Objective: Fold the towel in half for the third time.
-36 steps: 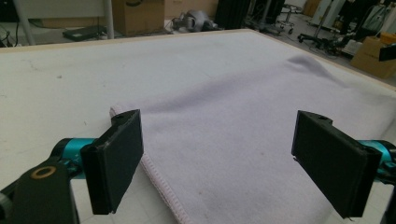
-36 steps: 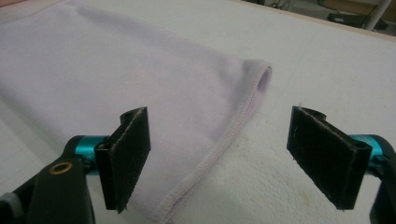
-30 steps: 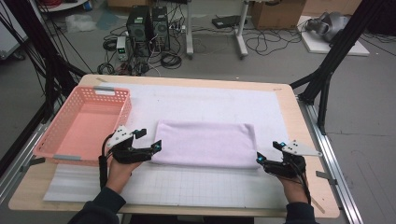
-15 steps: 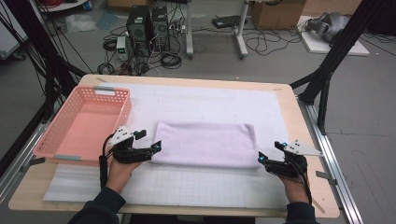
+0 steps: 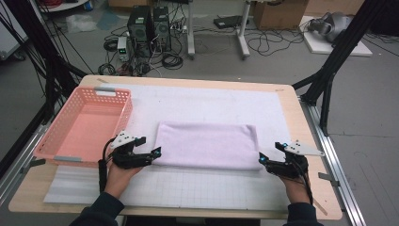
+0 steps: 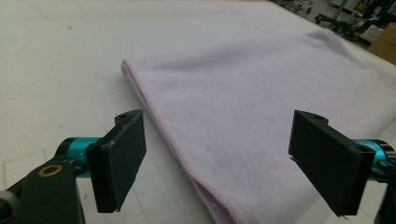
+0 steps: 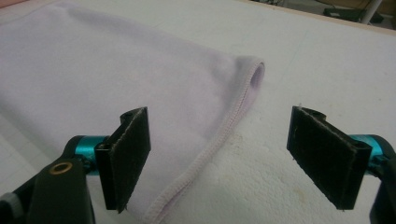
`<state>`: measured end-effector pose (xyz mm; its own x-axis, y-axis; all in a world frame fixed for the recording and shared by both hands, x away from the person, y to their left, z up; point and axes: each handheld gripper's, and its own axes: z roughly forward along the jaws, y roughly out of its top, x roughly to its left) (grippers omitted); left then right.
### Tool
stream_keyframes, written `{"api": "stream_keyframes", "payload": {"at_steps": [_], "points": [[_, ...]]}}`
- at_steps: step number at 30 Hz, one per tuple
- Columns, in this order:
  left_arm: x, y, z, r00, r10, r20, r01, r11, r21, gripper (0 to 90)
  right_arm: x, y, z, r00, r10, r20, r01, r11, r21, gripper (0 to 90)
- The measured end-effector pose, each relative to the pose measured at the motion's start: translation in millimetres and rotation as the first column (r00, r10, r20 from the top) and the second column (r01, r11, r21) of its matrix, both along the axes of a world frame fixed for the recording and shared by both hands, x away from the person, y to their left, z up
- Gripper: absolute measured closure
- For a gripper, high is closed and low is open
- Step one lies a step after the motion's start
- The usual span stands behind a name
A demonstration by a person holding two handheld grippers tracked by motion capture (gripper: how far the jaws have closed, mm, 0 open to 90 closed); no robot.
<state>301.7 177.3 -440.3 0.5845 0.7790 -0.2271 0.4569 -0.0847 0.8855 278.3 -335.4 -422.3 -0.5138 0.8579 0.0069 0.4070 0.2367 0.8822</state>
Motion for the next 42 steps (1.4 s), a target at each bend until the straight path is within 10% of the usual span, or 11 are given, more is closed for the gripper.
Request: {"api": "stream_keyframes", "payload": {"at_steps": [12,27,42], "points": [[-3.8,3.8,-8.2,0.9940,-0.005,-0.110,0.011,0.9987,0.049,34.3,1.8,5.6,-1.6,0.9998,0.014,-0.011,-0.014,1.000,-0.010,20.6],[-8.2,-12.2,-11.2,0.9885,-0.051,-0.142,0.073,0.9857,0.152,51.3,2.4,6.5,-1.9,0.9997,0.016,-0.016,-0.016,1.000,-0.006,20.6],[-8.0,-15.3,-14.0,0.9777,-0.071,-0.197,0.085,0.9943,0.064,78.7,8.7,22.7,0.5,0.9977,0.066,-0.017,-0.066,0.998,0.002,20.6]]}}
